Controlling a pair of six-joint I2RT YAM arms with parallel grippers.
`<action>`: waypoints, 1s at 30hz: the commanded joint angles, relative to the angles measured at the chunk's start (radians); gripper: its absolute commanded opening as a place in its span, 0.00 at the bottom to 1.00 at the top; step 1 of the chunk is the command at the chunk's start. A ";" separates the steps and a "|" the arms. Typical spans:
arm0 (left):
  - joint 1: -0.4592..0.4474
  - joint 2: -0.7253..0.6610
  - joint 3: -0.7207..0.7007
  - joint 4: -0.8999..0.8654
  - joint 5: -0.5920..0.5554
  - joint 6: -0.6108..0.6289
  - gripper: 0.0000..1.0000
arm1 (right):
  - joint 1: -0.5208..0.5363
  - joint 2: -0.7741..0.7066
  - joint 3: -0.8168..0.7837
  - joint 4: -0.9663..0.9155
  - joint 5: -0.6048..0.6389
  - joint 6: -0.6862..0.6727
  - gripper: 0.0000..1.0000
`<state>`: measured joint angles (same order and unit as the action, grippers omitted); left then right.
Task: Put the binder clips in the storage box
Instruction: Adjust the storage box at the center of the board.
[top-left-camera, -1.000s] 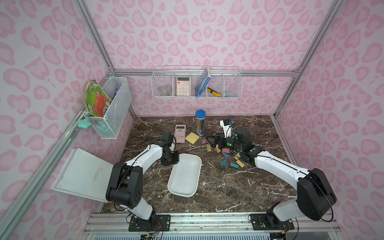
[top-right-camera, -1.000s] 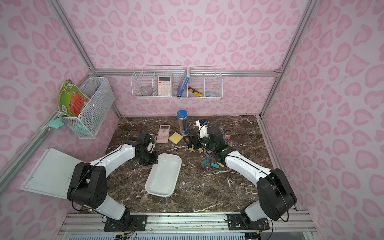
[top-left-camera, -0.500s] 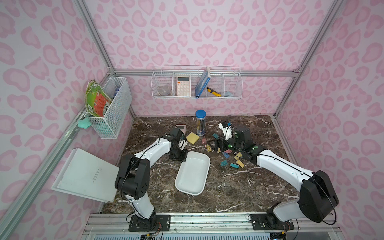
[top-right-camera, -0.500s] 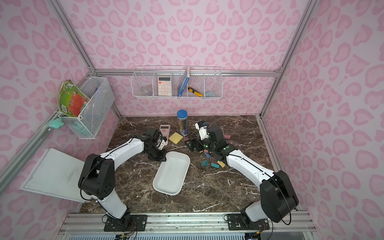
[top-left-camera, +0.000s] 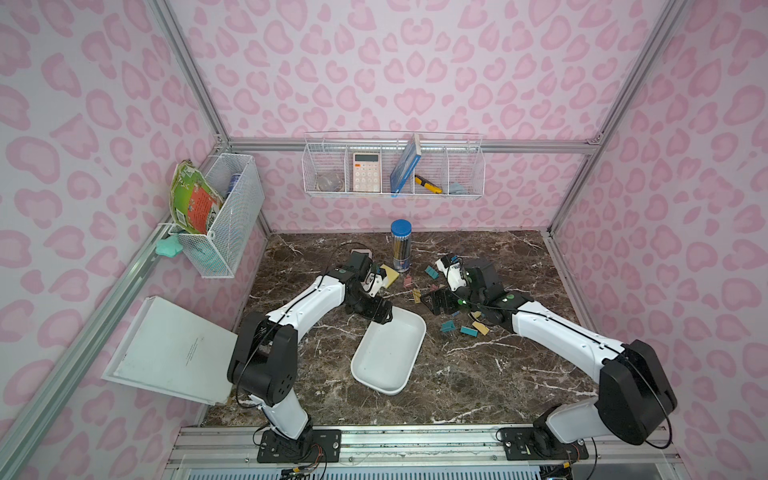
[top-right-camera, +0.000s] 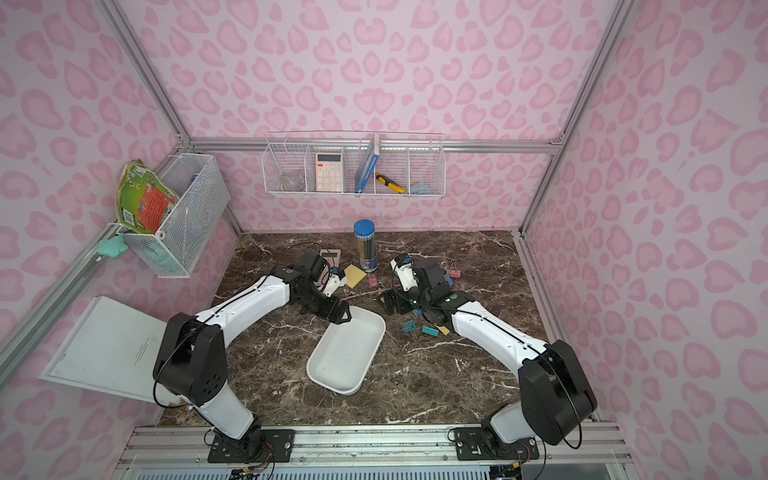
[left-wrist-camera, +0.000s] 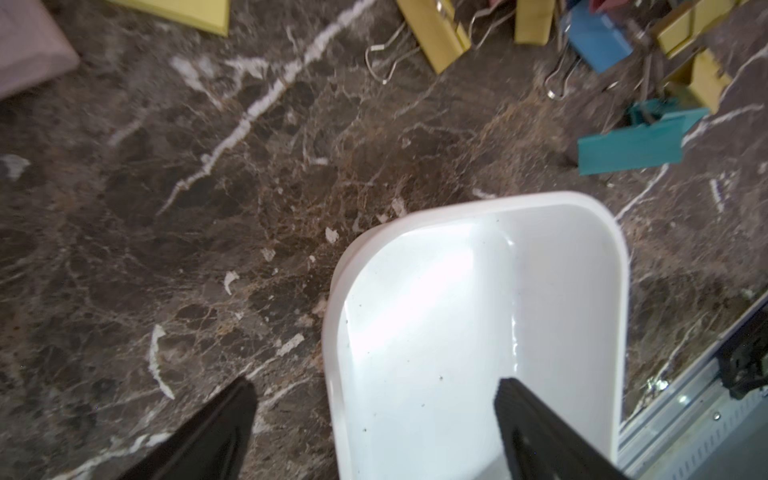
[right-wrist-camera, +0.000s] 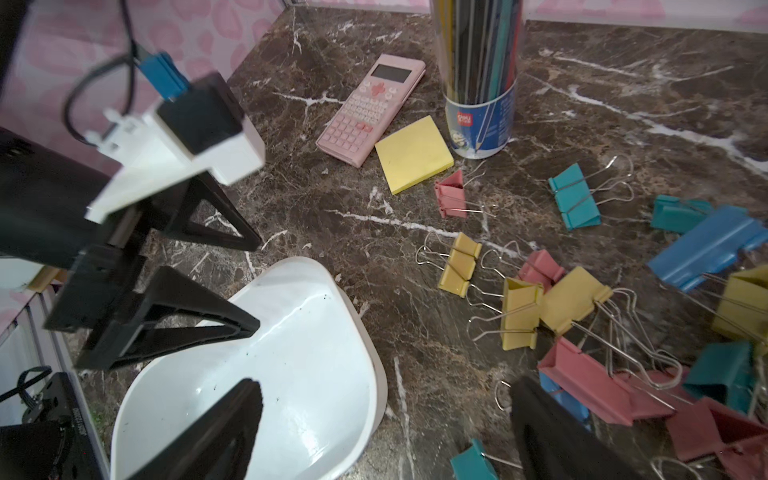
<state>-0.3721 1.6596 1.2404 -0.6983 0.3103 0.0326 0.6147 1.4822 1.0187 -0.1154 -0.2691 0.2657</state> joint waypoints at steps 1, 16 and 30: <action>0.001 -0.104 -0.032 0.101 -0.033 -0.086 0.99 | 0.037 0.072 0.069 -0.050 0.037 -0.101 0.95; 0.019 -0.701 -0.335 0.213 -0.465 -0.412 0.99 | 0.158 0.556 0.534 -0.356 0.173 -0.332 0.65; 0.021 -0.601 -0.286 0.204 -0.402 -0.446 0.99 | 0.201 0.522 0.465 -0.357 0.211 -0.291 0.15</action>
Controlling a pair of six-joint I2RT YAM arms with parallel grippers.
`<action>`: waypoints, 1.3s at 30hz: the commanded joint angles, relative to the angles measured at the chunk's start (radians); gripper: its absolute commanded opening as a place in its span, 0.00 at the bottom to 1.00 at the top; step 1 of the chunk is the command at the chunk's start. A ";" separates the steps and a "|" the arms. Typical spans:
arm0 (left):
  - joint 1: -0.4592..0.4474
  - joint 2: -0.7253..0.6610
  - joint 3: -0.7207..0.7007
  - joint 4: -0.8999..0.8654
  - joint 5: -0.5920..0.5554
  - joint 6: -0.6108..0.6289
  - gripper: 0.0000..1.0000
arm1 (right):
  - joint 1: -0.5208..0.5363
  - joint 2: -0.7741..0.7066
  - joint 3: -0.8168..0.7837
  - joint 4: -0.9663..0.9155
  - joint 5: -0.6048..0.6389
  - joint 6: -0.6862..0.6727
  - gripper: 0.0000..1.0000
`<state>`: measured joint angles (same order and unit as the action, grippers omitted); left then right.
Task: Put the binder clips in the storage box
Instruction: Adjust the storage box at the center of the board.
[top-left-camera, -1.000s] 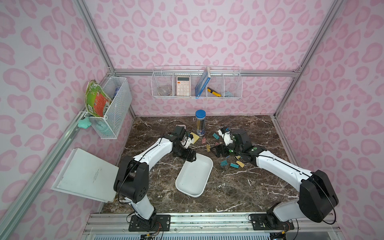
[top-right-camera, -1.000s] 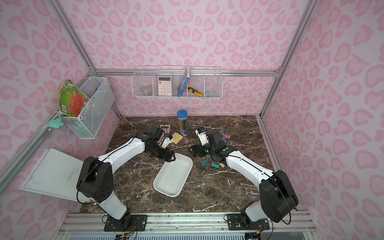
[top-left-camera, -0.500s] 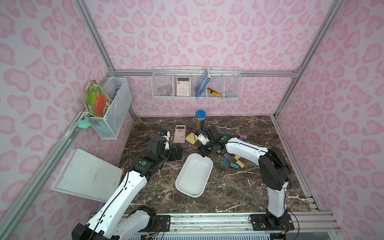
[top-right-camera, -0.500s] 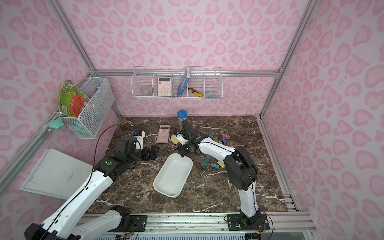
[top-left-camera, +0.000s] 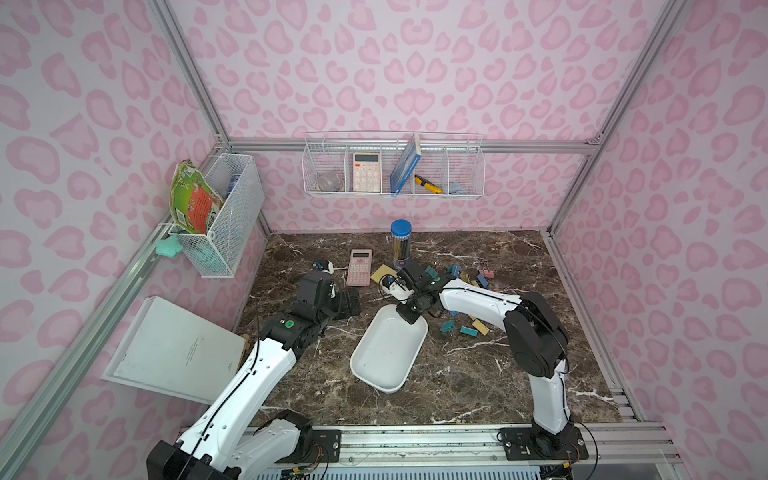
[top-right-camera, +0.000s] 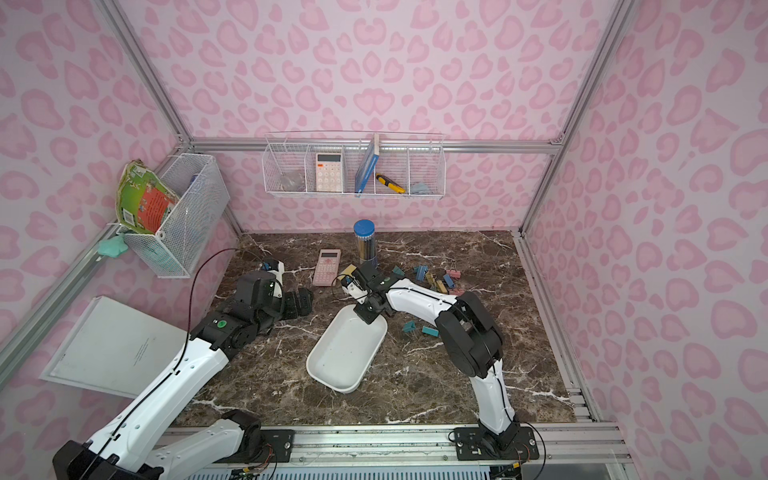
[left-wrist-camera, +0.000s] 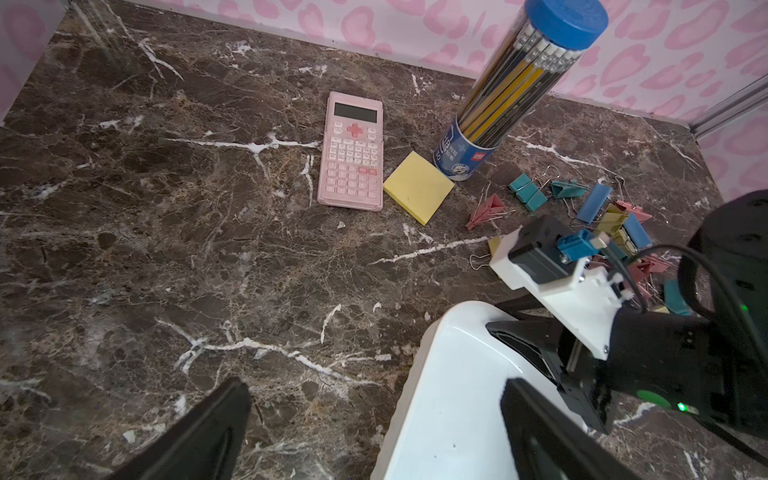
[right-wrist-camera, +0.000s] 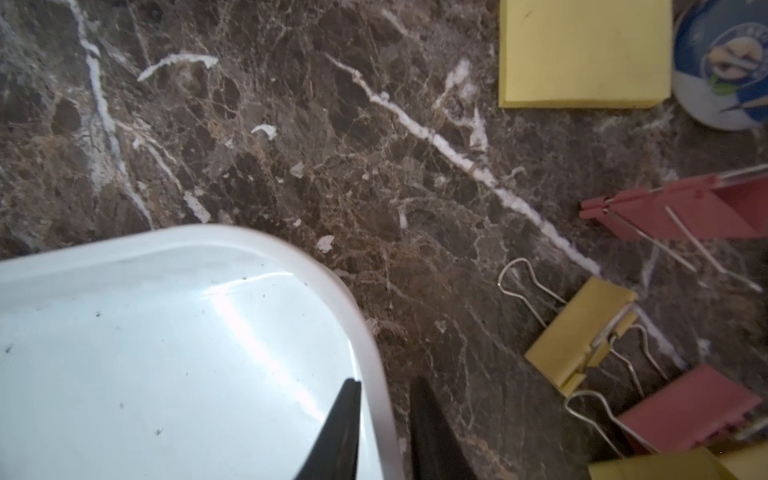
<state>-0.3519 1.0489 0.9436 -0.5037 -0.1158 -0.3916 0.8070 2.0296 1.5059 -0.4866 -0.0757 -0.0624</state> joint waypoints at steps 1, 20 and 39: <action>0.001 0.015 0.012 0.010 0.028 -0.025 0.99 | 0.013 -0.040 -0.040 0.027 0.025 0.051 0.13; 0.001 0.128 0.096 0.050 0.040 -0.121 0.99 | 0.195 -0.530 -0.591 0.085 0.346 0.874 0.00; 0.001 0.268 0.209 0.071 0.136 -0.148 0.99 | 0.278 -0.720 -0.800 -0.008 0.436 1.150 0.21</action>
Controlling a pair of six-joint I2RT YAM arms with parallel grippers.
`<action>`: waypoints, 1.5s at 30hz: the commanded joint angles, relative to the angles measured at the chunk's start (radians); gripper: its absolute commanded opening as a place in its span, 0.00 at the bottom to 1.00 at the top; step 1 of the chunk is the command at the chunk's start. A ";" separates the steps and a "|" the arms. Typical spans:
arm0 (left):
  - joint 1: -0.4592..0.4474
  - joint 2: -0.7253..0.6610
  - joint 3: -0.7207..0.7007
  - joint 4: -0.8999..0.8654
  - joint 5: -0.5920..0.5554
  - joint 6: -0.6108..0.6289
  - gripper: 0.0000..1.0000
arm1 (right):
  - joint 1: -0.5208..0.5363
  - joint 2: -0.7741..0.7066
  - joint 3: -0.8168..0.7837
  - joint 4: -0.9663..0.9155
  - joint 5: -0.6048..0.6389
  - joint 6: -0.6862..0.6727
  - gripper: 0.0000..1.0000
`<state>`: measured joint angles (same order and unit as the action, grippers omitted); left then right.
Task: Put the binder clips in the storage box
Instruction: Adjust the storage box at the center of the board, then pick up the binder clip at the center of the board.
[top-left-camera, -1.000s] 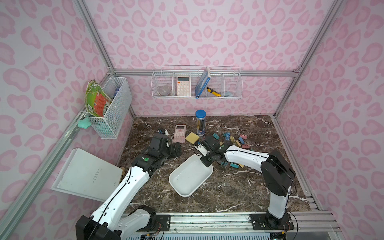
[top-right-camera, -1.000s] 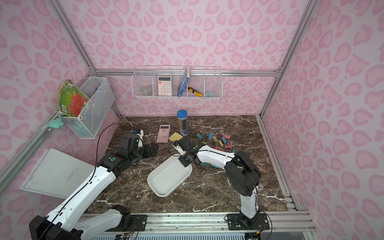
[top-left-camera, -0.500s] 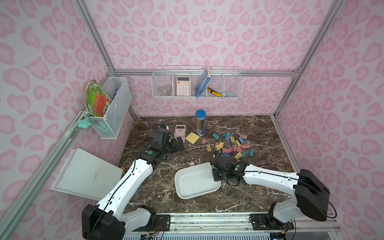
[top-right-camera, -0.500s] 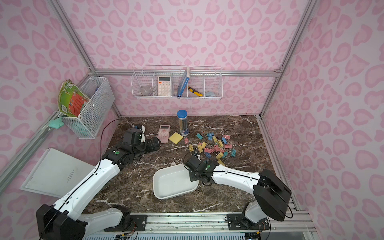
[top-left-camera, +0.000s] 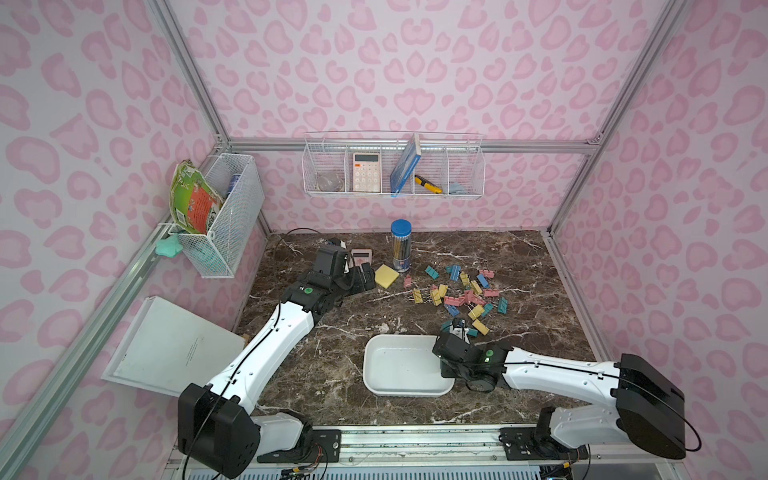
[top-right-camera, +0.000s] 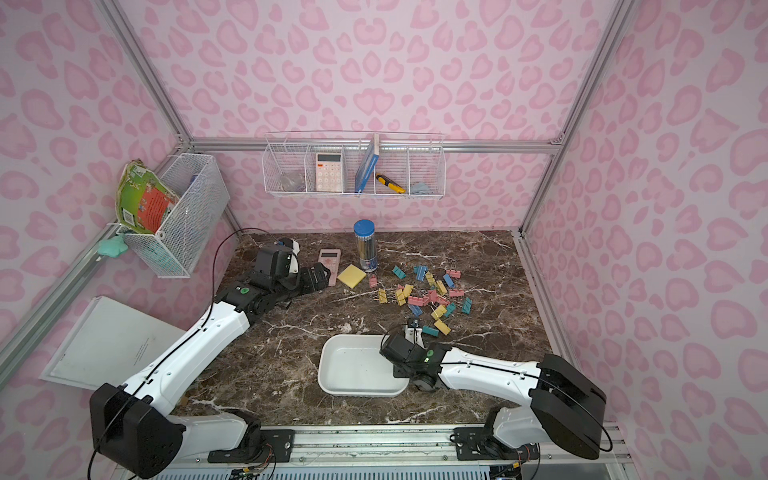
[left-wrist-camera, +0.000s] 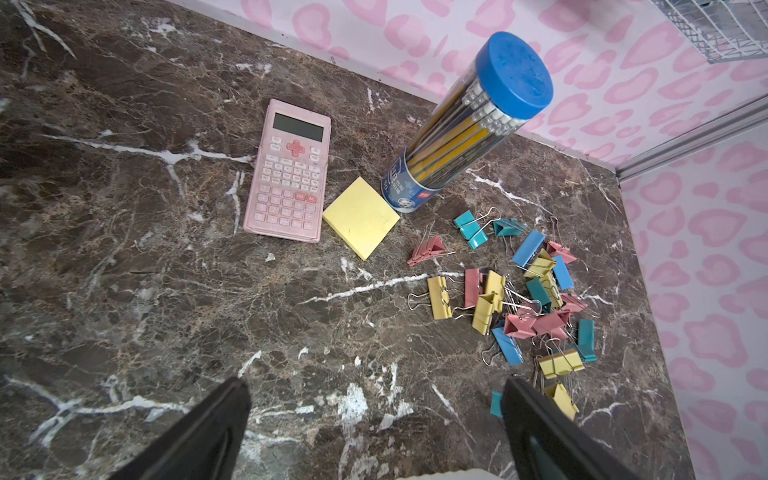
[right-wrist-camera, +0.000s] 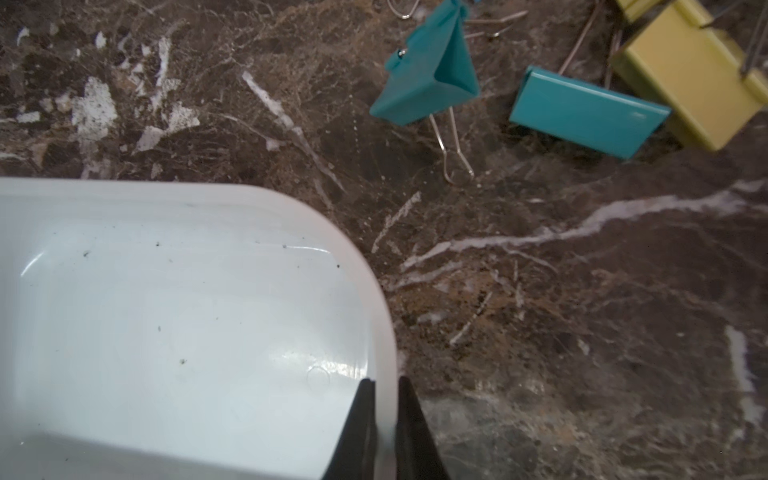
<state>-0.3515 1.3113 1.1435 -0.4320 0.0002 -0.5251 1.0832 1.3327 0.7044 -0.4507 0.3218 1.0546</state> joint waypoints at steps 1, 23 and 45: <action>0.000 0.006 0.012 -0.002 0.021 -0.018 0.99 | 0.002 -0.032 0.012 -0.053 0.051 0.027 0.23; 0.000 0.067 0.123 -0.073 0.133 0.117 0.99 | -0.944 0.209 0.340 0.084 -0.176 -0.595 0.38; 0.000 0.155 0.126 -0.078 0.281 0.056 0.99 | -0.855 0.414 0.409 0.061 -0.031 -0.682 0.36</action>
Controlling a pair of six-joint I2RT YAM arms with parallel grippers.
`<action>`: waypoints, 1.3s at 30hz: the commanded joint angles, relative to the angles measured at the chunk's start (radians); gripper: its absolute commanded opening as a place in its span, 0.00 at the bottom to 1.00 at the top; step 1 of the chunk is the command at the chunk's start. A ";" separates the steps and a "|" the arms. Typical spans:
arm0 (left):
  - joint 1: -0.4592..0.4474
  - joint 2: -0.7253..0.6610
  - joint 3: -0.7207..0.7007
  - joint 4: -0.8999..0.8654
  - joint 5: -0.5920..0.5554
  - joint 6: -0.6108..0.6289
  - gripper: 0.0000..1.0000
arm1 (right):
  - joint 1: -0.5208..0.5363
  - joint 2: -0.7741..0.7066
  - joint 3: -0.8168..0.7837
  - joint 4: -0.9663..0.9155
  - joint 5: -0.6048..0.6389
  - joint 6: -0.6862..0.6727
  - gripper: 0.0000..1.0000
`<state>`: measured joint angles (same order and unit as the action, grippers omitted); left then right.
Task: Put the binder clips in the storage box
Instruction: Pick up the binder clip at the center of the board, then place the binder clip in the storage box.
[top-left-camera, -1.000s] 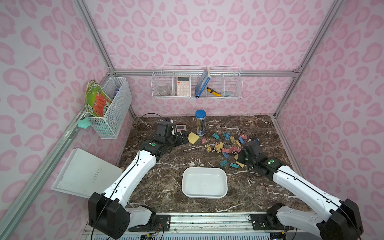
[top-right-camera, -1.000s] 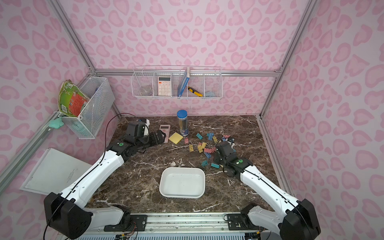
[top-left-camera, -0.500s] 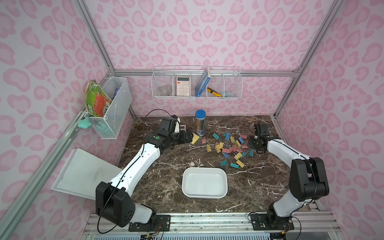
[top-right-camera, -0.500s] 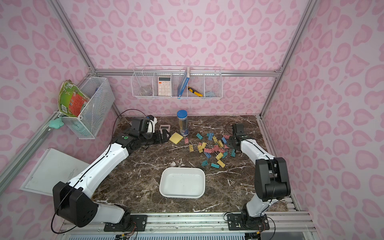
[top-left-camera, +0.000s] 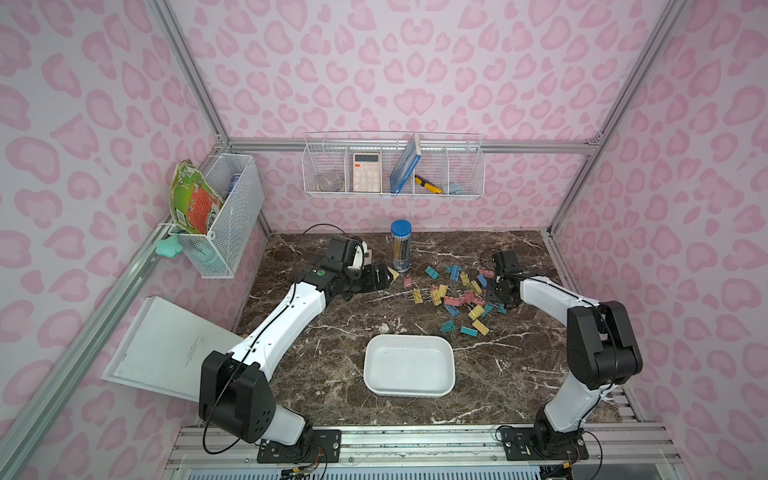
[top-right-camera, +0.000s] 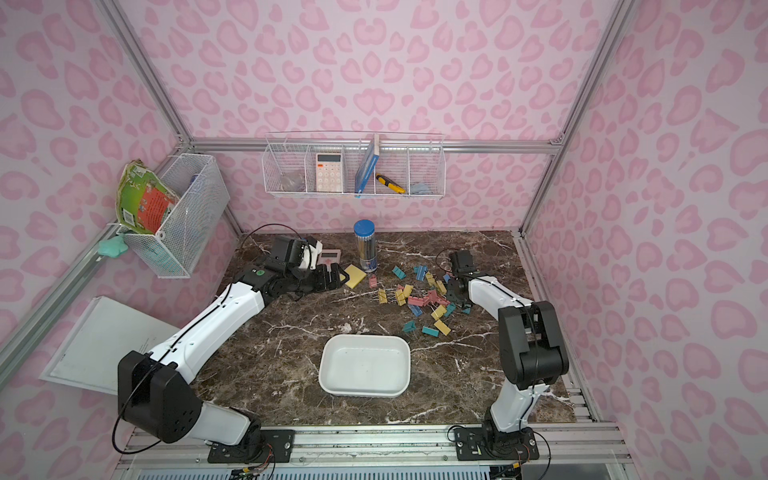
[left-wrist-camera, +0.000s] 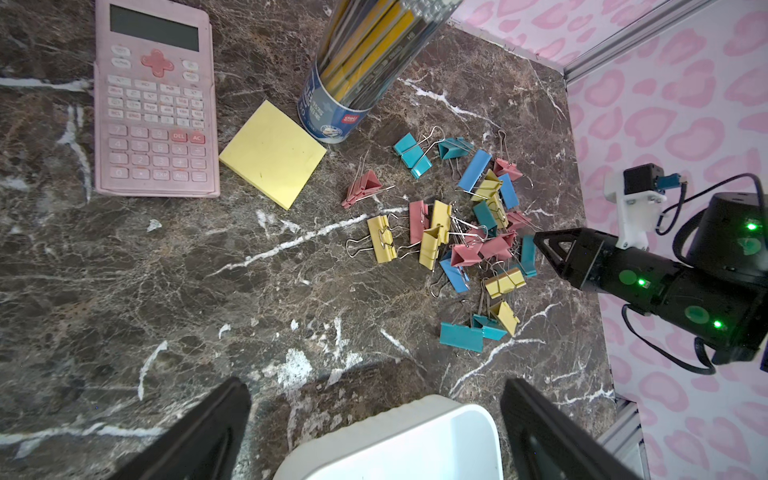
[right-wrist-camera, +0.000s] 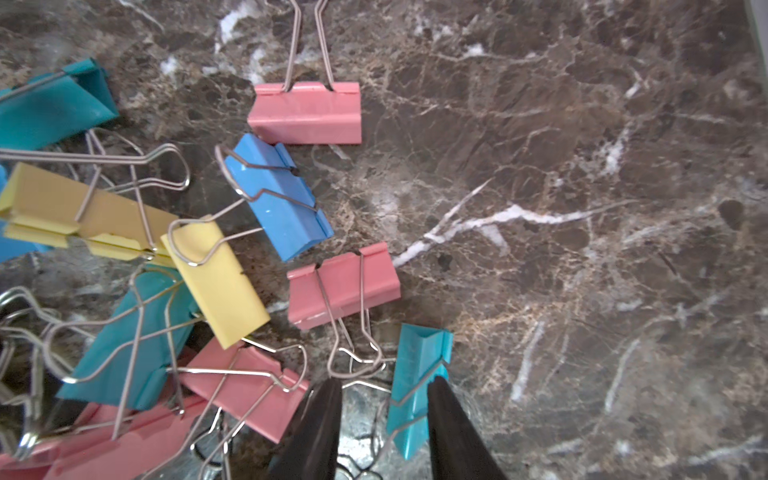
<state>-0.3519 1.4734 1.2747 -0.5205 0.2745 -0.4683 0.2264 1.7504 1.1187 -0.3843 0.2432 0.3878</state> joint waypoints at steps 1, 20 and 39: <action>0.001 -0.007 -0.008 0.011 0.008 -0.001 0.99 | 0.002 -0.002 -0.007 -0.006 0.054 -0.018 0.34; 0.000 -0.064 -0.026 0.012 0.016 -0.026 0.99 | -0.005 -0.096 -0.068 -0.005 0.215 0.022 0.01; 0.041 -0.295 -0.129 0.085 -0.167 -0.065 0.99 | 0.706 -0.580 -0.447 0.818 -0.202 0.844 0.00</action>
<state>-0.3264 1.2060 1.1740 -0.4923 0.1326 -0.4850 0.8261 1.1400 0.7250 0.1535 -0.0330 0.9668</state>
